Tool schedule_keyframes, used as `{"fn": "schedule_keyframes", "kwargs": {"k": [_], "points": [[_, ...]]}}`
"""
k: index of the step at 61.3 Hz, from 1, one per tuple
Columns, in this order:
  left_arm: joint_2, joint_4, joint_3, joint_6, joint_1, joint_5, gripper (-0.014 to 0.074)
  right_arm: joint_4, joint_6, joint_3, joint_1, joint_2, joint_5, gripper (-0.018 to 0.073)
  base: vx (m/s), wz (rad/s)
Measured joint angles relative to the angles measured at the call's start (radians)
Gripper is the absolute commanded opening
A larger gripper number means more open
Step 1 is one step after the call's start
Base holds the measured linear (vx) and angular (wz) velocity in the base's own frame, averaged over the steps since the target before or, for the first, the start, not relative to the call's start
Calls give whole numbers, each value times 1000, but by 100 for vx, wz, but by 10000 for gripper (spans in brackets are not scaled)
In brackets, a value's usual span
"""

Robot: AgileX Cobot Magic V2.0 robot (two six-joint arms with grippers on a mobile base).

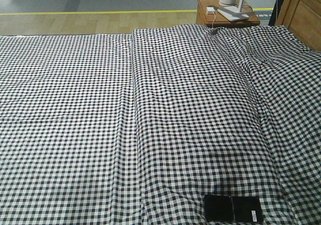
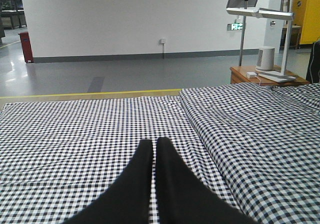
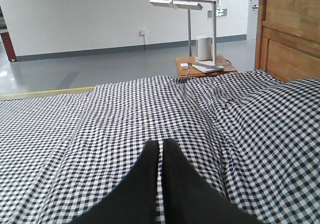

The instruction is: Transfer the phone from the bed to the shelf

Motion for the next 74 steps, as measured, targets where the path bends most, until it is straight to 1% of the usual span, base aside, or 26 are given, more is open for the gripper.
{"fn": "schedule_keyframes", "kwargs": {"k": [74], "points": [[0,0,0,0,0,0,1,0,0,0,0,0,0,-5,0,0]]}}
